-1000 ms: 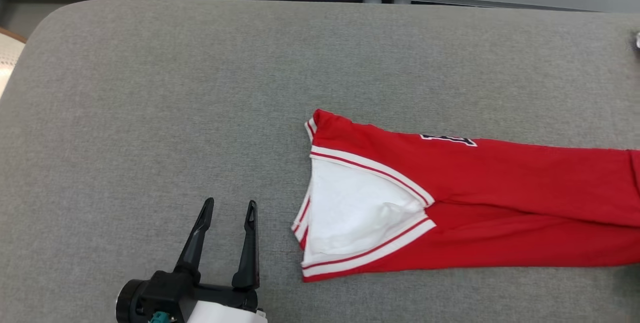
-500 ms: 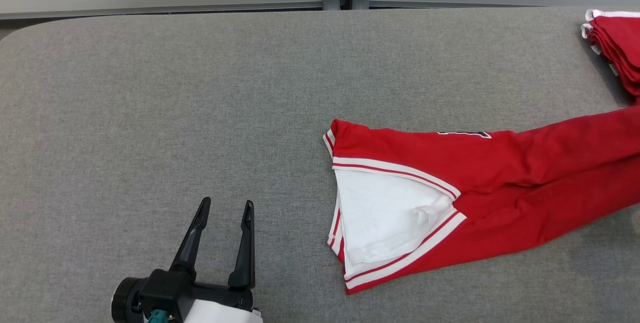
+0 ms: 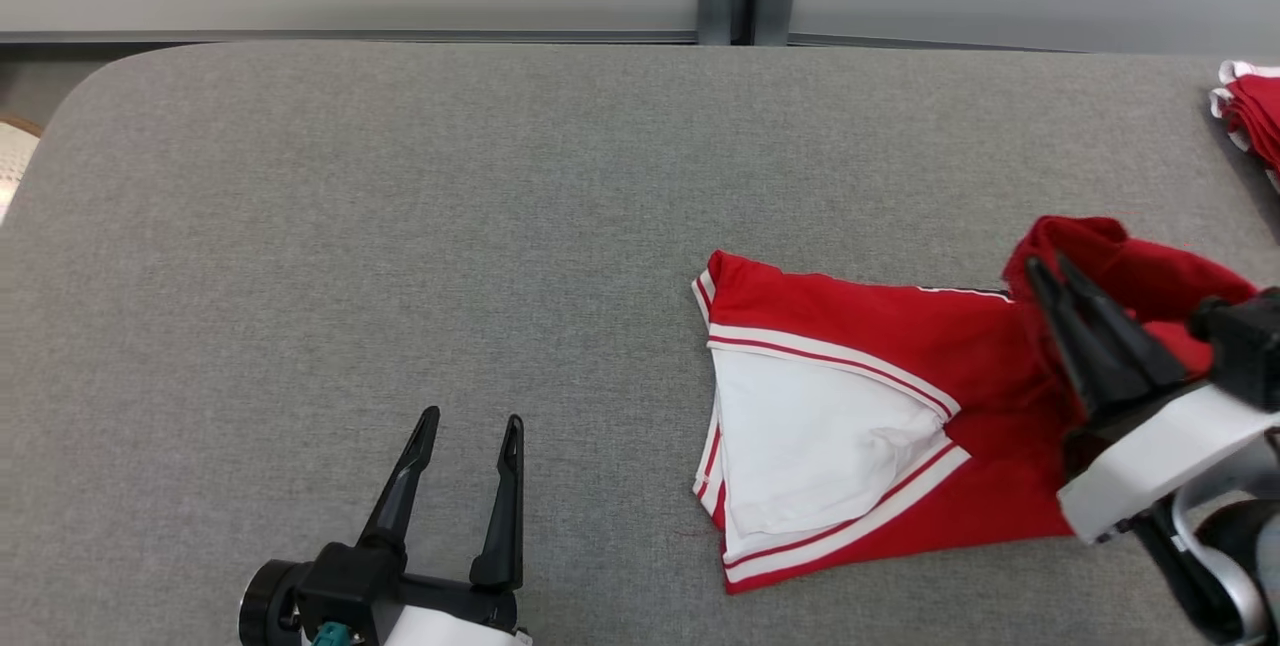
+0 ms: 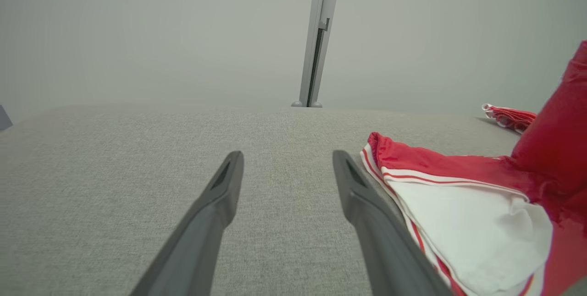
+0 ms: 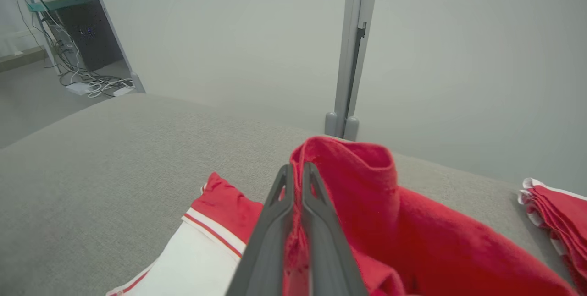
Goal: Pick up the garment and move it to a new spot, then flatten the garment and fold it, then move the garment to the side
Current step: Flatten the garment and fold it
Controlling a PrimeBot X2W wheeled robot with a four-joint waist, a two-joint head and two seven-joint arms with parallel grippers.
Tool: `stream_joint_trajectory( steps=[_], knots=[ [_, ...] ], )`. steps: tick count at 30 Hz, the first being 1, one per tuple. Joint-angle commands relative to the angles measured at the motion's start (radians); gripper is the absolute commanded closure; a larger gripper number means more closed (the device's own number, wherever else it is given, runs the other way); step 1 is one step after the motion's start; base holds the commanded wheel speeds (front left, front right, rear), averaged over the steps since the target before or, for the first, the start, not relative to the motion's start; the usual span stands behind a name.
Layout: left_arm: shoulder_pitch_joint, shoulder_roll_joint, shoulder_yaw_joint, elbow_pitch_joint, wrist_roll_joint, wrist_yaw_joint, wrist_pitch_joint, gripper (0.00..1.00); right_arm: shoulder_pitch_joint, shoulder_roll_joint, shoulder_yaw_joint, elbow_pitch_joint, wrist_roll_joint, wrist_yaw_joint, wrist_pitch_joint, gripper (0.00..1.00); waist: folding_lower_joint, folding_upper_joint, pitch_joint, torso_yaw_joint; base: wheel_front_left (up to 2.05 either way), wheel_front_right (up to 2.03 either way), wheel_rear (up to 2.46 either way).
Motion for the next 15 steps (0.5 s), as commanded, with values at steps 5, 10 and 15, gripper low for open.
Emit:
stream_joint_trajectory(
  steps=[5, 10, 15],
  knots=[
    [0.003, 0.002, -0.021, 0.013, -0.012, 0.000, -0.004, 0.00, -0.013, 0.054, 0.124, 0.031, 0.018, -0.003, 0.025, 1.00, 0.0000, -0.0001, -0.028, 0.050, 0.00, 0.00, 0.00],
    [0.007, 0.002, -0.039, 0.023, -0.019, 0.001, -0.004, 0.00, -0.048, 0.083, 0.204, 0.107, 0.040, -0.003, 0.029, 1.00, 0.0000, -0.0001, -0.042, 0.072, 0.00, 0.00, 0.00],
    [0.009, 0.002, -0.054, 0.034, -0.027, 0.004, -0.005, 0.00, -0.106, 0.116, 0.301, 0.220, 0.079, -0.002, 0.022, 1.00, 0.0000, -0.0001, -0.054, 0.096, 0.00, 0.00, 0.00]
  ],
)
